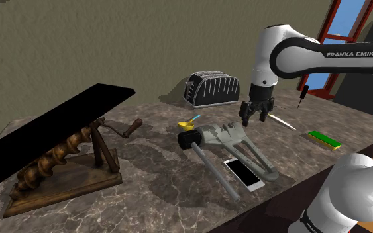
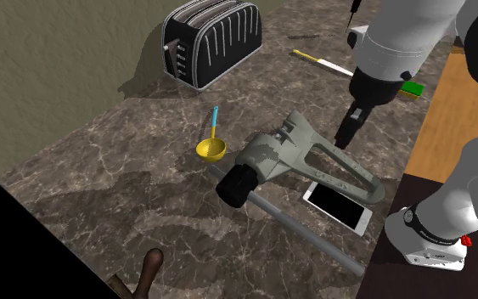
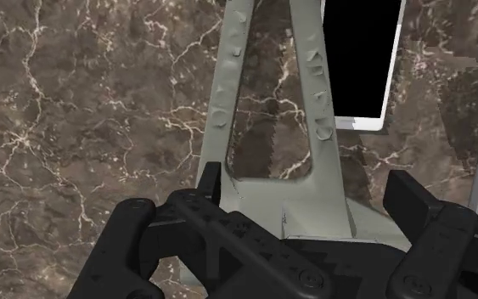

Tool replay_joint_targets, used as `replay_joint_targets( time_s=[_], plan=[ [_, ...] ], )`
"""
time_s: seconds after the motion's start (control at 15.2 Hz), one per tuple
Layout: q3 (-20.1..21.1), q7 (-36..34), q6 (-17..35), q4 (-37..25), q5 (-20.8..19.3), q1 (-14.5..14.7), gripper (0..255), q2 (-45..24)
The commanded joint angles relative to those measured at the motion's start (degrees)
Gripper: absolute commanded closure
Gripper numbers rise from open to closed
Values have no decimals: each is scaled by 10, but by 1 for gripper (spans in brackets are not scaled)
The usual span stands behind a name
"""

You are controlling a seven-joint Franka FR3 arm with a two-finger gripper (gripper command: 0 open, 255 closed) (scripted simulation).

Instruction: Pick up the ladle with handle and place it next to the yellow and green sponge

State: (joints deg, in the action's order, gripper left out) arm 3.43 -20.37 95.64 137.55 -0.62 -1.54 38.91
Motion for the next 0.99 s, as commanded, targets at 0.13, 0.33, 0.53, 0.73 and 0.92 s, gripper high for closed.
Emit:
replay_joint_targets(
  time_s=[0.13,0.33,0.53,0.73,0.92],
  plan=[
    [28,-83,78,-8,16,-14,0,-65],
    [47,-144,132,-24,21,-25,0,-121],
    [64,-204,181,-48,18,-38,0,-179],
    [77,-266,224,-80,8,-50,0,-240],
    [86,-328,260,-118,-8,-61,0,-301]
  ],
)
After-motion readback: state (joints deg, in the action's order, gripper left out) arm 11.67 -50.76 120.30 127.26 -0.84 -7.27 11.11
